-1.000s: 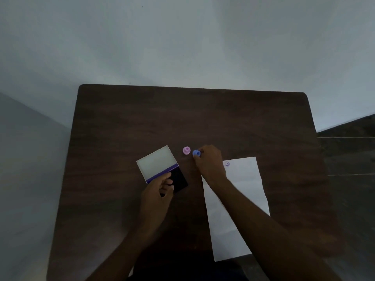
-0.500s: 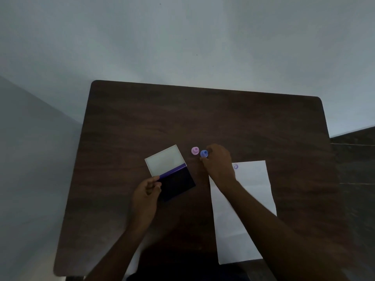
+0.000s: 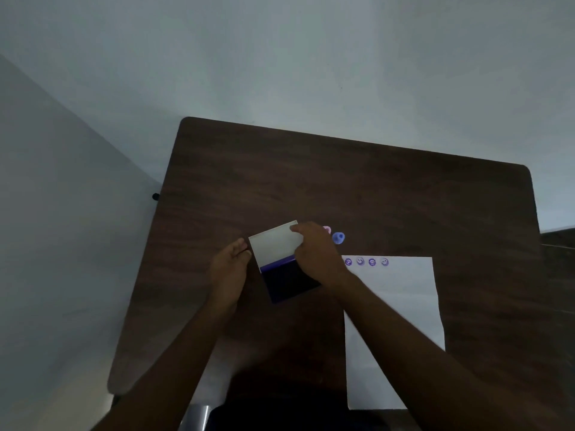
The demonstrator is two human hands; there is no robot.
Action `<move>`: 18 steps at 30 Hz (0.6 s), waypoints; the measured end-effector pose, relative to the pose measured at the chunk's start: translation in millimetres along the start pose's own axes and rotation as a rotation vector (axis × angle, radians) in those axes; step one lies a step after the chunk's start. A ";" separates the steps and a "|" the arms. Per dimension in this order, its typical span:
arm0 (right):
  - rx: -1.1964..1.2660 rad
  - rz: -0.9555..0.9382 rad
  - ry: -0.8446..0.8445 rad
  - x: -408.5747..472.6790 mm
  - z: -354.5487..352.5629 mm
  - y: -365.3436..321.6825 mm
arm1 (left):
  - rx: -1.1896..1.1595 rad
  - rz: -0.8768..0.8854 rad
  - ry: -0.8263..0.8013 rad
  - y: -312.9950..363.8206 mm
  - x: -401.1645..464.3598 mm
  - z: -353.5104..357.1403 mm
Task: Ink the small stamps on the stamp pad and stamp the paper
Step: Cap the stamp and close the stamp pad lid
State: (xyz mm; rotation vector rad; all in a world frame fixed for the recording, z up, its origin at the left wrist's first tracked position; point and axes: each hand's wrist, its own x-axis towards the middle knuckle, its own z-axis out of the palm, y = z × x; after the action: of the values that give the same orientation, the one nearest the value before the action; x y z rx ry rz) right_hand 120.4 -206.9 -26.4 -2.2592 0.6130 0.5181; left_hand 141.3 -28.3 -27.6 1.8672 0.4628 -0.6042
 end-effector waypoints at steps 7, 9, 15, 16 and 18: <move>-0.035 0.076 -0.062 8.2 -3.6 -6.2 | -0.092 -0.049 -0.012 2.9 5.8 1.2; 0.001 0.085 -0.059 5.7 -4.0 -5.5 | -0.114 -0.047 -0.023 3.4 3.8 1.1; 0.246 0.075 0.036 -10.9 -18.5 -1.9 | -0.182 0.019 -0.014 8.0 -9.0 -8.1; 0.269 0.069 0.062 -15.3 -21.1 -0.4 | -0.200 0.041 -0.025 8.3 -12.8 -10.2; 0.233 0.046 0.130 -25.4 -24.9 2.5 | -0.234 0.069 -0.057 5.8 -20.8 -14.9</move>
State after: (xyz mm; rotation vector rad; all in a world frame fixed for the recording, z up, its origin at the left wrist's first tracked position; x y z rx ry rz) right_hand 103.0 -219.7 1.9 -2.0727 0.7524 0.3062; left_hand 130.8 -17.2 -6.3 1.6324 0.4115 -0.5322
